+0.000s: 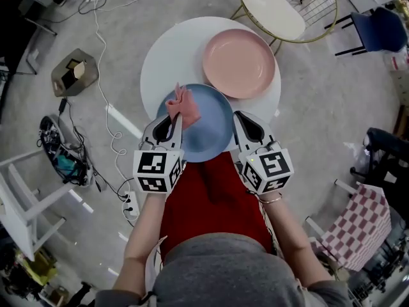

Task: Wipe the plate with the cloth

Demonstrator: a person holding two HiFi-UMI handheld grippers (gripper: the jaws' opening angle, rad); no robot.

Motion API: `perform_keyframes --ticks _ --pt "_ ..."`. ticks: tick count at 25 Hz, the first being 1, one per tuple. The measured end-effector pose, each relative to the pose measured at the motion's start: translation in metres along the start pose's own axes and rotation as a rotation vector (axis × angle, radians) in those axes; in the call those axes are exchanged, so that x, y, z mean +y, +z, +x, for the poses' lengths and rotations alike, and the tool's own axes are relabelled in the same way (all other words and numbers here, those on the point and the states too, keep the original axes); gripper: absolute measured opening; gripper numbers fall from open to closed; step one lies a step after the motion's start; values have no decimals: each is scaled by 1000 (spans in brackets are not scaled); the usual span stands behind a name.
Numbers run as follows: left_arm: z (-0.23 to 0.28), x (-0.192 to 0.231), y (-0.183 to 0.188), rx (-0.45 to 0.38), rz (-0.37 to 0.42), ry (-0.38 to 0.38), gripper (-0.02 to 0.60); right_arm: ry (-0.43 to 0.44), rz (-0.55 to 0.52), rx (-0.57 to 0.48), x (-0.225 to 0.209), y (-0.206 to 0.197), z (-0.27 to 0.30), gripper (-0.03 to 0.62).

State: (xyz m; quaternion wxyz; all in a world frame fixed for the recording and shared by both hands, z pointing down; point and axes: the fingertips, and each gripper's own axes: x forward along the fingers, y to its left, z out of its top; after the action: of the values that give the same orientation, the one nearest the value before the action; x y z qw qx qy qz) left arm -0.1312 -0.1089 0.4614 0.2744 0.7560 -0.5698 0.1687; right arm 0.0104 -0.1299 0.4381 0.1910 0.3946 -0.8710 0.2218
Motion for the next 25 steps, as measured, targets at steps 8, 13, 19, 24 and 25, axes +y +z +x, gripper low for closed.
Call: perform_keyframes --ticks 8,13,19,24,25 --pt "41 -44 9 50 60 -139 34 -35 38 6 -20 -8 -5 29" --pt "66 -63 1 113 96 -194 34 -68 61 6 -33 -13 -9 29" --pt "91 -71 -18 200 95 -200 34 -73 77 28 -43 -22 -8 29" --pt "107 -68 -37 277 76 -168 34 -46 85 51 -43 -27 -1 29" --pt "109 -66 -39 291 72 -155 34 -39 85 55 -42 -28 1 29"
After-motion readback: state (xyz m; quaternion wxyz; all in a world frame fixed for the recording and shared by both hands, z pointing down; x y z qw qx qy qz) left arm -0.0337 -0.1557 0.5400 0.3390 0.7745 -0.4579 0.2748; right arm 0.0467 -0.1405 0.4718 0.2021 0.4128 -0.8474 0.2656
